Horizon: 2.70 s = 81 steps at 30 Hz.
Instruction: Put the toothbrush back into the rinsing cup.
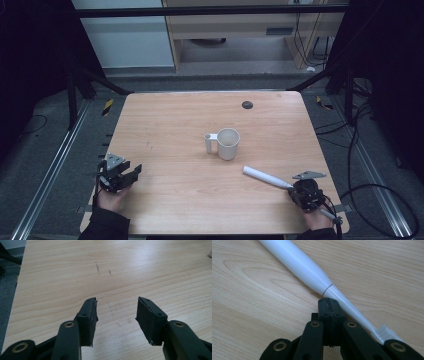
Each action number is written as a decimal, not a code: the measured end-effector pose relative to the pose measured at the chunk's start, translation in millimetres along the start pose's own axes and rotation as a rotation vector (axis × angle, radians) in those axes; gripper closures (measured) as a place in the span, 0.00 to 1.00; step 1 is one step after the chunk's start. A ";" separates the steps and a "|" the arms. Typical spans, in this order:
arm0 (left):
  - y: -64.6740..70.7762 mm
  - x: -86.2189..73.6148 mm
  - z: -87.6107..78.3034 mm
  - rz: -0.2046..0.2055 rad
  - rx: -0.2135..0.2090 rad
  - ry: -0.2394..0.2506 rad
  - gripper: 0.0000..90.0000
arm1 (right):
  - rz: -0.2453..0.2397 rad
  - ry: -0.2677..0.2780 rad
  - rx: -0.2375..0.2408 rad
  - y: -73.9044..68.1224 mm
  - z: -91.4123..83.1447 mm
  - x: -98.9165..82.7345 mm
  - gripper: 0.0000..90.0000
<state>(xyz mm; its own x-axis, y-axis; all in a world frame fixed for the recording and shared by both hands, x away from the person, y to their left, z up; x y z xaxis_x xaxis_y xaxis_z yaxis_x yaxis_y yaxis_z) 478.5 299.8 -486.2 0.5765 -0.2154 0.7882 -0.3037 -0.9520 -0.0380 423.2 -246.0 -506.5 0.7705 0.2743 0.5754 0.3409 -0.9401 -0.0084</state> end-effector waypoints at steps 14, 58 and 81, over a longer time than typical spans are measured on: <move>0.2 0.0 0.2 0.002 0.002 -0.001 0.55 | 0.017 0.004 -0.036 9.3 4.3 2.8 1.00; -0.3 -0.2 2.2 0.008 0.005 -0.009 0.56 | -0.002 0.228 0.095 -29.7 30.4 82.0 1.00; -0.2 -0.3 2.6 0.012 0.001 -0.014 0.56 | -0.049 0.141 0.153 -55.0 56.4 87.0 1.00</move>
<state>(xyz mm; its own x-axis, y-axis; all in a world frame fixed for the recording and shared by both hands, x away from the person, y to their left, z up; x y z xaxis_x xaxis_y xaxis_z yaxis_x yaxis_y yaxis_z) 480.4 299.5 -488.1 0.5837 -0.2300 0.7787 -0.3103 -0.9494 -0.0478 501.9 -159.0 -502.1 0.6717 0.2776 0.6869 0.4621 -0.8816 -0.0957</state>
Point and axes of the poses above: each handheld gripper's, and its own axes: z roughly forward along the jaws, x roughly out of its top, y roughly to its right, the point moved 3 cm from there along z, roughly forward along the jaws, and after that the axes turned 1 degree about x, right-handed, at the moved point
